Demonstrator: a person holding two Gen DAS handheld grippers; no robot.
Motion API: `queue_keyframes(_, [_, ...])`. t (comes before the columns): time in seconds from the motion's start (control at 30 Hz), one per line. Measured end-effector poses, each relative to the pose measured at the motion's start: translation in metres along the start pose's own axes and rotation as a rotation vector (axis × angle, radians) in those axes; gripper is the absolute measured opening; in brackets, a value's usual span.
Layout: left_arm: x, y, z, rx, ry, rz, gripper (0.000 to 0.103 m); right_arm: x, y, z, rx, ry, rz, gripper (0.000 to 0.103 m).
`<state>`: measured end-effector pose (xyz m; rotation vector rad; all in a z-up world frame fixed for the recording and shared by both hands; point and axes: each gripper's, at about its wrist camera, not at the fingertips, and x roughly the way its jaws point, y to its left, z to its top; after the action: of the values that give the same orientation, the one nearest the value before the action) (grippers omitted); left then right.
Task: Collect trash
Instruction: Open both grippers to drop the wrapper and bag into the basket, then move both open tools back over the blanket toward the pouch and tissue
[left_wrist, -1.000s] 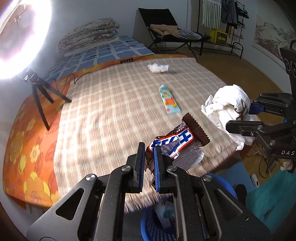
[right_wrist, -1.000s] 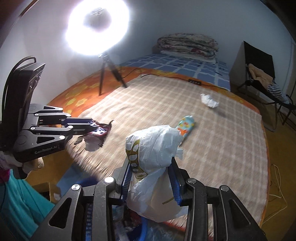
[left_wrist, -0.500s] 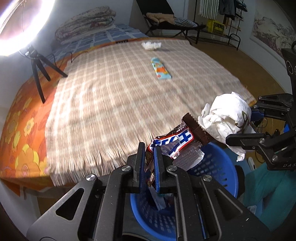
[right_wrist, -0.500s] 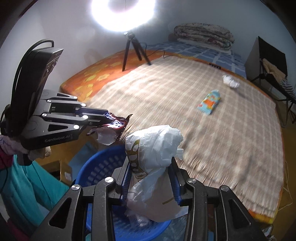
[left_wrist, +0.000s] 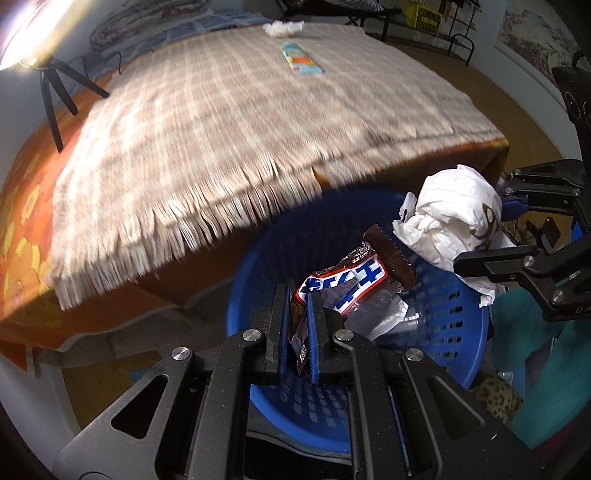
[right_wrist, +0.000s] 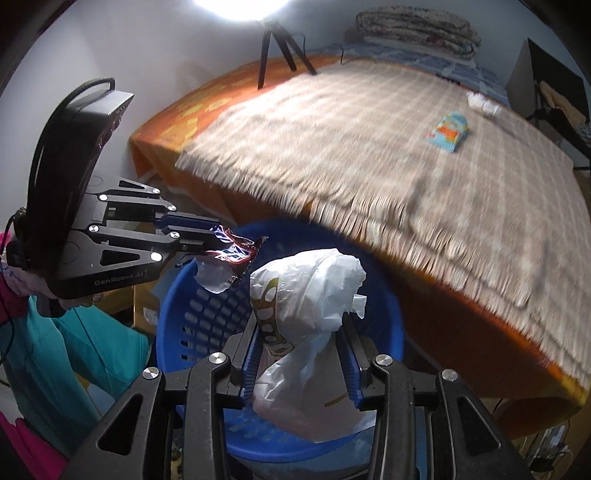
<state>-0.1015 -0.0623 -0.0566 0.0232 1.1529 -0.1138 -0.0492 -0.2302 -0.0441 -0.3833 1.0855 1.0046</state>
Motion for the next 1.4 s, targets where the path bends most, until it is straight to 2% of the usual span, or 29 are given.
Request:
queue_keyframes(0.37, [0.015,-0.013,-0.017,0.026,0.056,-0.025,0.007,0.017,0.003,-0.010,-0.007,0.061,0.003,0.041])
queue_keyframes(0.73, [0.029,-0.014,-0.024,0.011,0.090,-0.029,0.007,0.029,0.004,-0.014,-0.009,0.093,-0.002,0.048])
queue_keyframes(0.87, [0.033,-0.016,-0.025,0.013,0.103,-0.026,0.012,0.030,0.004,-0.014,-0.009,0.094,-0.006,0.049])
queue_keyframes(1.0, [0.037,-0.018,-0.029,0.011,0.110,-0.025,0.013,0.030,0.003,-0.014,-0.006,0.091,-0.013,0.062])
queue_keyframes(1.07, [0.040,-0.019,-0.031,0.008,0.112,-0.023,0.016,0.030,0.003,-0.014,-0.006,0.092,-0.016,0.064])
queue_keyframes(1.13, [0.040,-0.018,-0.031,0.004,0.111,-0.022,0.041,0.031,0.003,-0.014,-0.006,0.093,-0.022,0.070])
queue_keyframes(1.17, [0.040,-0.017,-0.031,0.001,0.104,-0.021,0.045,0.030,0.002,-0.014,-0.006,0.092,-0.025,0.072])
queue_keyframes(1.33, [0.040,-0.013,-0.029,-0.006,0.102,-0.016,0.046,0.029,0.002,-0.014,-0.007,0.086,-0.046,0.085])
queue_keyframes(1.4, [0.040,-0.013,-0.028,-0.012,0.108,-0.011,0.047,0.028,0.002,-0.014,-0.007,0.083,-0.056,0.086])
